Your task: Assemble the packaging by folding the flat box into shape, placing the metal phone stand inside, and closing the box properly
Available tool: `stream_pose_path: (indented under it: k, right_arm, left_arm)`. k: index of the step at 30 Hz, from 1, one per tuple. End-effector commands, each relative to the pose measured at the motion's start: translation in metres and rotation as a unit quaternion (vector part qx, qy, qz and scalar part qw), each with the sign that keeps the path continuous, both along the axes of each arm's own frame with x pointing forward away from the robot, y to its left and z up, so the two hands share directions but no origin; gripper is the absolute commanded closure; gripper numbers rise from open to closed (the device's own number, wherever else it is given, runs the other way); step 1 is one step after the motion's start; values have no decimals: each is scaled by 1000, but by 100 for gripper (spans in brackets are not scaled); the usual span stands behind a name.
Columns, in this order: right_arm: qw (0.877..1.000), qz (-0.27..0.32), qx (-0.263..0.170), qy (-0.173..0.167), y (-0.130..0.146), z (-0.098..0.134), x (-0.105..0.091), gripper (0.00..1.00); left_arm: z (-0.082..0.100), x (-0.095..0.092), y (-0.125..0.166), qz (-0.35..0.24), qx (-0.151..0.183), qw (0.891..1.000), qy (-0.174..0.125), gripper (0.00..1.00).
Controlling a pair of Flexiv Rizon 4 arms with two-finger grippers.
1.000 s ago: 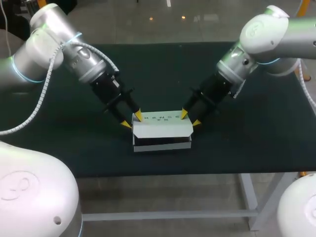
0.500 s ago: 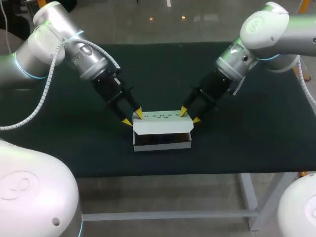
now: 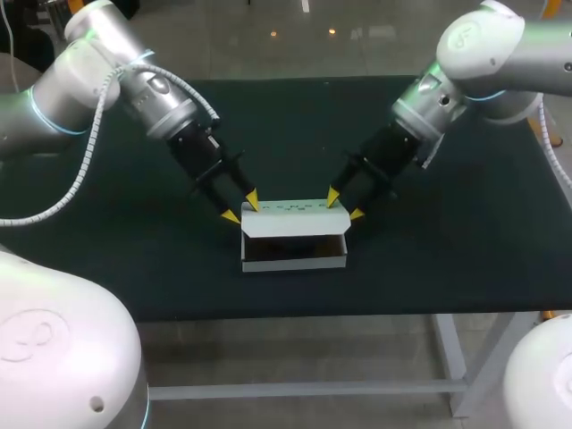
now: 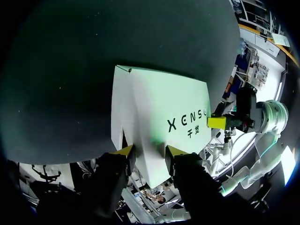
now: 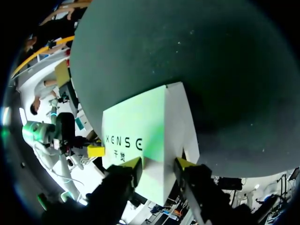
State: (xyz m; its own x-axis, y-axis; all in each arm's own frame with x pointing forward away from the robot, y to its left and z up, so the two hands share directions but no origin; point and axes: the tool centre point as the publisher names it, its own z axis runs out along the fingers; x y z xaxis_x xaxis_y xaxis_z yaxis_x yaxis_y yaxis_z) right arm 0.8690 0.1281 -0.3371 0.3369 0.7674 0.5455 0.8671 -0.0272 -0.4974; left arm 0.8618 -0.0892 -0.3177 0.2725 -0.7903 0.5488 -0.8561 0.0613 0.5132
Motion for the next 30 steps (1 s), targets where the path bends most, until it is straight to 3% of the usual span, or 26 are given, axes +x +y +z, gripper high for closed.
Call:
stream_pose_path:
  k: [1, 30]
  right_arm:
    - [1000, 6, 5, 10, 1, 1, 6, 51]
    - [999, 10, 13, 32, 3, 7, 4, 51]
  left_arm:
    - [-1, 5, -4, -4, 1, 1000, 9, 56]
    - [4, 4, -6, 0, 10, 999, 51, 56]
